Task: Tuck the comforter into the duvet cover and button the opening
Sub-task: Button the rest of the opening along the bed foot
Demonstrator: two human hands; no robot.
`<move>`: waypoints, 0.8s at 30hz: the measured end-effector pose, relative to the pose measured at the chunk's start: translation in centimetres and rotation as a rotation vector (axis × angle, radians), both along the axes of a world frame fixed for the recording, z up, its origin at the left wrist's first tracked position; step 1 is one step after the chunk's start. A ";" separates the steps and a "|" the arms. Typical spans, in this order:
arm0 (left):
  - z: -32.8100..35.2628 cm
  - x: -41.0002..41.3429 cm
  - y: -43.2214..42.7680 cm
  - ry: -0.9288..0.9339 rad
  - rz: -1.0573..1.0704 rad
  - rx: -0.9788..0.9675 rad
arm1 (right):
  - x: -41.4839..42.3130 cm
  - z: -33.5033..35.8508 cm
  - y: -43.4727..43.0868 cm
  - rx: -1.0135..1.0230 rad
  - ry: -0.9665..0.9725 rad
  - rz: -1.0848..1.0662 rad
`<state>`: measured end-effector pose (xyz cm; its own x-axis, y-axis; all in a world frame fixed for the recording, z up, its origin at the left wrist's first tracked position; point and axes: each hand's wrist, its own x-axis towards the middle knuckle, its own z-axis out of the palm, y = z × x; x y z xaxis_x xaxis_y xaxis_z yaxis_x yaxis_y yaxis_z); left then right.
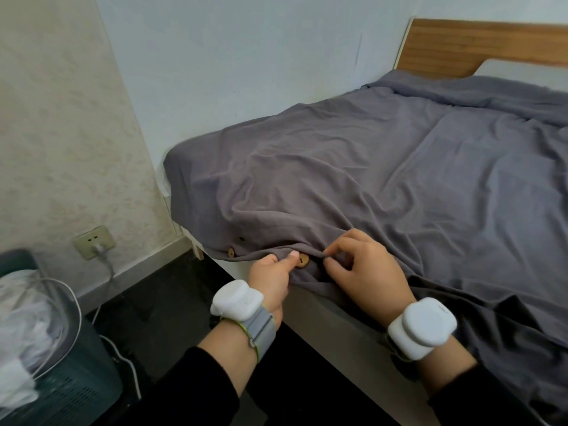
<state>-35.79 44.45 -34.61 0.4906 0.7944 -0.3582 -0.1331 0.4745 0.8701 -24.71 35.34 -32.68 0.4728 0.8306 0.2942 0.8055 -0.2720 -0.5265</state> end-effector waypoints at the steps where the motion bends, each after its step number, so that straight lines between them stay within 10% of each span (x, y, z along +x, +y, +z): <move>1: -0.1 -0.1 0.0 0.008 0.001 0.010 | 0.2 0.1 0.1 0.035 0.061 -0.011; 7: -0.3 0.1 -0.4 0.045 -0.048 0.140 | 0.6 -0.1 1.0 0.159 0.650 -0.082; 24: 0.9 0.3 -0.6 -0.191 -0.084 -0.060 | 0.8 -0.5 0.6 0.250 0.592 0.072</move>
<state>-35.53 43.85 -33.72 0.6176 0.7277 -0.2982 -0.2506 0.5415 0.8025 -23.89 35.96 -33.13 0.5599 0.8066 0.1897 0.3710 -0.0393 -0.9278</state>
